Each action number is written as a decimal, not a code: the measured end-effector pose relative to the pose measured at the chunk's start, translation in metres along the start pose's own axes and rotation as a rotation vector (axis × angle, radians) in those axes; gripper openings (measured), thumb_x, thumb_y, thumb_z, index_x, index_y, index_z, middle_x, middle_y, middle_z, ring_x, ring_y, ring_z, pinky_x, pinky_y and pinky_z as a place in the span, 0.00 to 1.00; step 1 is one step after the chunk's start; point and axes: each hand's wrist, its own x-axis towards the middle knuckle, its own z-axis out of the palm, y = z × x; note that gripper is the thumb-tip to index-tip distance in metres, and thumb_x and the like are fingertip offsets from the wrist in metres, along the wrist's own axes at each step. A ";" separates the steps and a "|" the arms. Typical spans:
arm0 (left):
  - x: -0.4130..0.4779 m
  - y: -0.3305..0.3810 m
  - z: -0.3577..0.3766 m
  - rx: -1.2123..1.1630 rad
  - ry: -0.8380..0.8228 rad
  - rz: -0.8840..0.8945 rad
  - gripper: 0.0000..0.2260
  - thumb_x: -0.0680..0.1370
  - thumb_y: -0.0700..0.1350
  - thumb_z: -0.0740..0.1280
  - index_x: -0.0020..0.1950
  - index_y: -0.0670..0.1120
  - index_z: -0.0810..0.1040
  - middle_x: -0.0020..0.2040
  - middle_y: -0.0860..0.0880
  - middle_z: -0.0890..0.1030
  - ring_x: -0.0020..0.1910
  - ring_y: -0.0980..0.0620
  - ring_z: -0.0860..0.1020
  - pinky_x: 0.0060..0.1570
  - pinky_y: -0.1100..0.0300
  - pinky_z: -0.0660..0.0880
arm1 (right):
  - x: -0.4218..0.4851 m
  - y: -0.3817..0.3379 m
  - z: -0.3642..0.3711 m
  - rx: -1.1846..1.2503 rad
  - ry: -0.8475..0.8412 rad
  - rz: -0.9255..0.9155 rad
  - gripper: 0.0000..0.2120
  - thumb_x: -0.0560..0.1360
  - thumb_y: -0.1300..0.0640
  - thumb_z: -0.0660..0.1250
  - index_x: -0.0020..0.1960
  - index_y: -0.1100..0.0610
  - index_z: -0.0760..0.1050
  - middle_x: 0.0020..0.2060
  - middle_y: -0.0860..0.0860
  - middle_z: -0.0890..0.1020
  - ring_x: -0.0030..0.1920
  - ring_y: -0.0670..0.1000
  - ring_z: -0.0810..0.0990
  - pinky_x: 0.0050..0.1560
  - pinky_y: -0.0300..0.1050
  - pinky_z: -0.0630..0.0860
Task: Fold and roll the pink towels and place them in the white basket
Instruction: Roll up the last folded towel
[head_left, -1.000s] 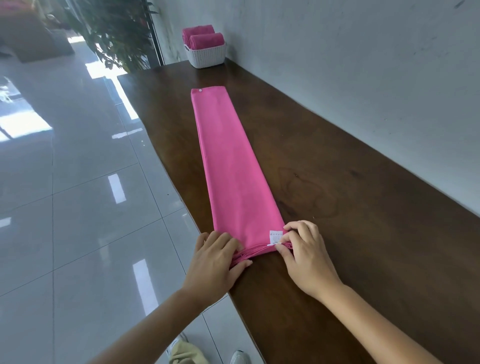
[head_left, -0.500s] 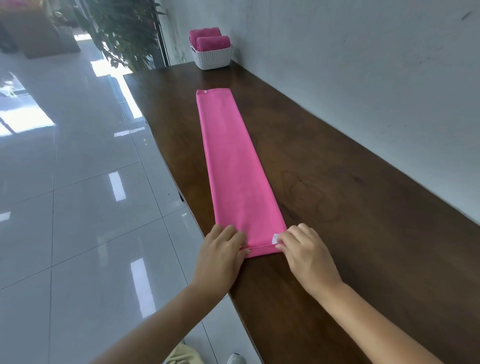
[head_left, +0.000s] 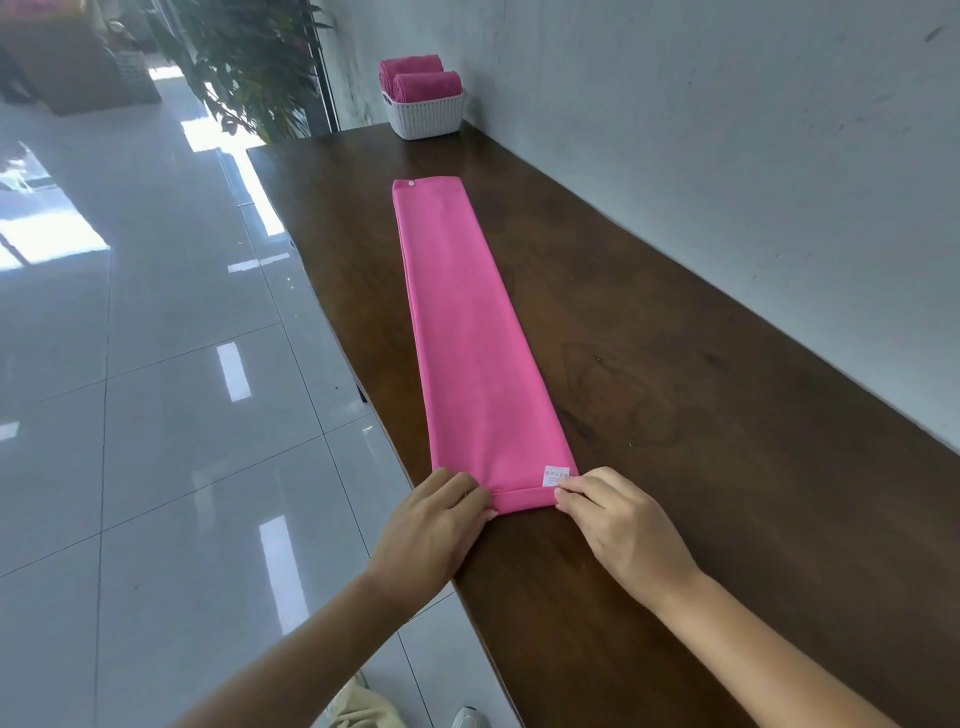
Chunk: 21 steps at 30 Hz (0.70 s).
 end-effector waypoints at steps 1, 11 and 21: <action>-0.002 -0.002 0.000 -0.013 0.007 -0.020 0.10 0.84 0.50 0.64 0.50 0.47 0.81 0.47 0.53 0.80 0.45 0.52 0.75 0.46 0.61 0.76 | 0.000 0.001 0.001 0.001 0.003 -0.004 0.14 0.71 0.56 0.77 0.56 0.58 0.85 0.52 0.52 0.85 0.54 0.49 0.83 0.53 0.44 0.83; -0.010 -0.010 0.004 -0.187 0.085 -0.249 0.12 0.80 0.54 0.69 0.50 0.47 0.84 0.49 0.54 0.75 0.45 0.59 0.74 0.50 0.71 0.72 | 0.012 -0.002 0.004 0.050 0.023 0.117 0.10 0.80 0.52 0.67 0.55 0.56 0.83 0.51 0.49 0.83 0.52 0.48 0.80 0.53 0.43 0.81; 0.011 0.000 -0.012 -0.304 -0.025 -0.739 0.11 0.74 0.59 0.74 0.39 0.54 0.80 0.39 0.60 0.76 0.38 0.60 0.75 0.37 0.69 0.69 | 0.044 0.000 -0.002 0.198 -0.177 0.548 0.08 0.81 0.43 0.64 0.49 0.46 0.76 0.48 0.42 0.78 0.51 0.43 0.73 0.48 0.36 0.70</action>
